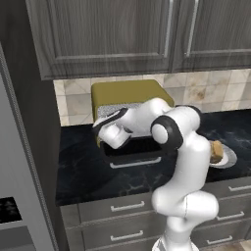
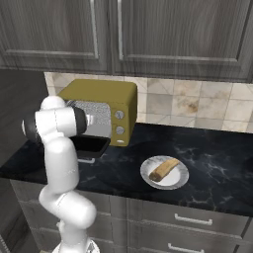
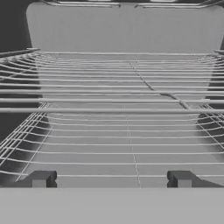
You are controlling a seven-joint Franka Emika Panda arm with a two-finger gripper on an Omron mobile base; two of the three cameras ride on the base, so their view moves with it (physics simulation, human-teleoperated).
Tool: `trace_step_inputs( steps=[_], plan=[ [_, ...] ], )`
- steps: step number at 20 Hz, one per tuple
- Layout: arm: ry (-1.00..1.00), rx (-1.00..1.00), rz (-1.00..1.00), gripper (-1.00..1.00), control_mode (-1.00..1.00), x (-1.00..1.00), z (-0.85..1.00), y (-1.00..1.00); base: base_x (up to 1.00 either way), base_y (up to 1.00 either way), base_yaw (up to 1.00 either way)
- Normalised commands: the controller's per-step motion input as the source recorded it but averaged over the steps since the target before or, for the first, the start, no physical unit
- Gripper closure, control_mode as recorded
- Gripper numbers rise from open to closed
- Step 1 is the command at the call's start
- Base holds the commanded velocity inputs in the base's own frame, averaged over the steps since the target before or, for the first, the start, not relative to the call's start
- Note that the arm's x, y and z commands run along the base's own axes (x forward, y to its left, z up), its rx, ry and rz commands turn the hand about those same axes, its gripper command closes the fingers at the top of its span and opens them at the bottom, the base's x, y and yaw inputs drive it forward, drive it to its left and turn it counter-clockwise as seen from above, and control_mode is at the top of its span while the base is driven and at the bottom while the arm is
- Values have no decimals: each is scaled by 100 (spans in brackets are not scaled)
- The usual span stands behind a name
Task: Pull the toaster oven rack outwards. Pick up the baguette from the plate and place it on the toaster oven rack. Close the toaster oven door fully and set the temperature to the lowest setting.
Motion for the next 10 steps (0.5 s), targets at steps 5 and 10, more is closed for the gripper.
trace_step_inputs(
  steps=[5,10],
  plan=[
    [2,-3,0,-100,-100,17,-21,10,0,0,0],
    [10,-6,0,-100,-100,12,-49,3,0,0,0]
  ],
)
